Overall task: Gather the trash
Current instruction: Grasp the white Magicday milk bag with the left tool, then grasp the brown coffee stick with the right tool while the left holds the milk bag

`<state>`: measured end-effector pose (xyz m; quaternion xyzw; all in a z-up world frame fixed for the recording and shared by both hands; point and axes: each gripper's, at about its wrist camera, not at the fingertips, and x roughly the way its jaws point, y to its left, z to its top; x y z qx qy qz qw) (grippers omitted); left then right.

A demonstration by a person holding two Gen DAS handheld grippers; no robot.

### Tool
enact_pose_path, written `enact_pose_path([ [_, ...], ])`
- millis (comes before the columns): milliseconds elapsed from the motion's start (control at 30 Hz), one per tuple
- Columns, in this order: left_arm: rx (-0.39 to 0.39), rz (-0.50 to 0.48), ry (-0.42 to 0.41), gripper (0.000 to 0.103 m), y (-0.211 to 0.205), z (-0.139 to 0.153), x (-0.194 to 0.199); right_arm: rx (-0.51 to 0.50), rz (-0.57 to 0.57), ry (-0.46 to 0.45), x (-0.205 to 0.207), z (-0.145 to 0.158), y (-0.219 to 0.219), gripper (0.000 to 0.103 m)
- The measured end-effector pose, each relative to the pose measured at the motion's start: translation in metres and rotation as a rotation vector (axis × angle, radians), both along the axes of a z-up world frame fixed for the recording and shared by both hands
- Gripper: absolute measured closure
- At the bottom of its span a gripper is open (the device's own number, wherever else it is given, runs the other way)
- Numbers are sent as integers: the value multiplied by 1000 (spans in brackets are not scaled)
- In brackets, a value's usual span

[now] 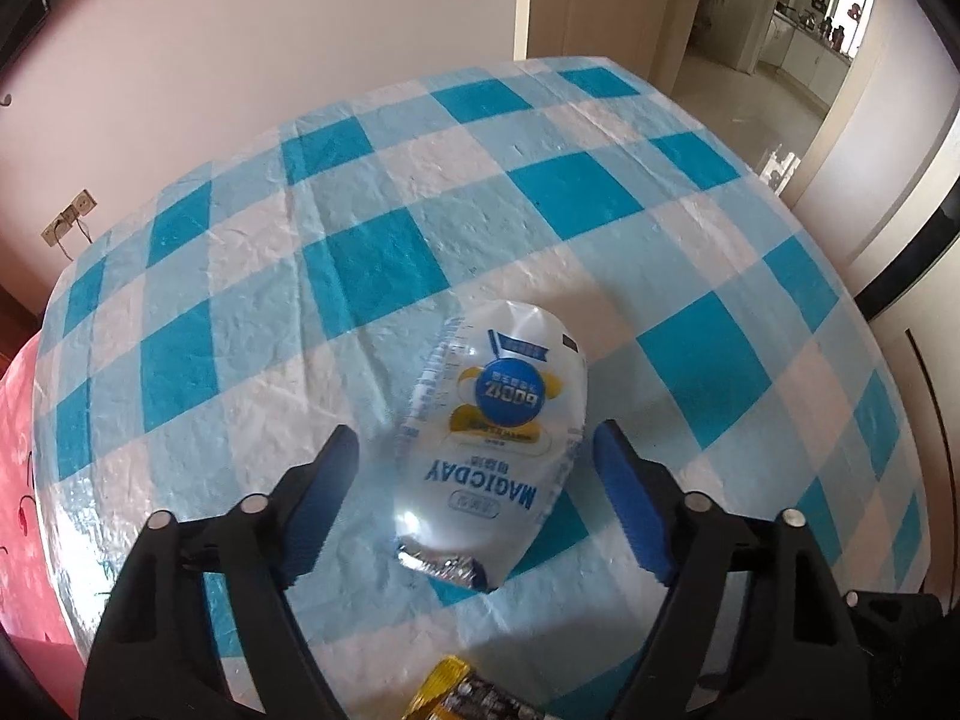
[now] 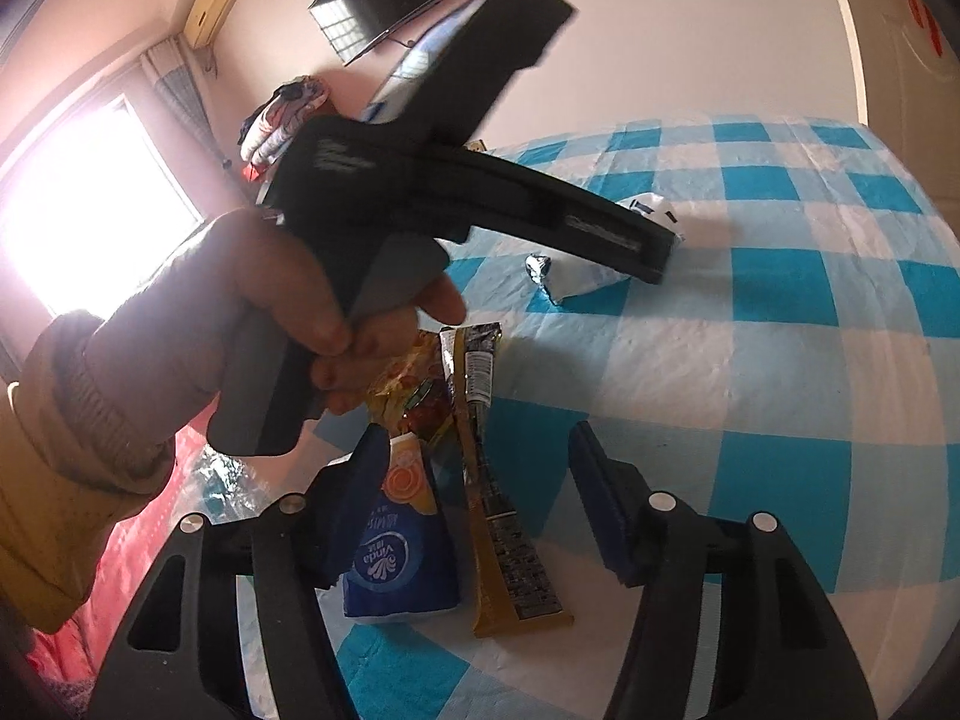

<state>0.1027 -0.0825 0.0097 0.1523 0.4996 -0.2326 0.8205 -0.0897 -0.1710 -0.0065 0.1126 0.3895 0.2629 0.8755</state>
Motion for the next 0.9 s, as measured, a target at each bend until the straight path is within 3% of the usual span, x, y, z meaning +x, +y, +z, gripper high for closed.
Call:
enact_pose_path([
  [133, -2, 3, -9, 27, -3, -2, 0, -10, 7, 7, 1, -2, 2, 46],
  [233, -10, 8, -20, 40, -2, 0, 1, -16, 9, 8, 0, -2, 3, 48],
  [567, -35, 40, -30, 41, 9, 4, -3, -52, 9, 18, 0, -6, 8, 53],
  [800, -94, 102, -73, 41, 34, 26, -12, -64, 8, 35, 2, -9, 10, 67],
  [900, -122, 138, -93, 41, 49, 35, -20, -71, 13, 38, 2, -9, 11, 68],
])
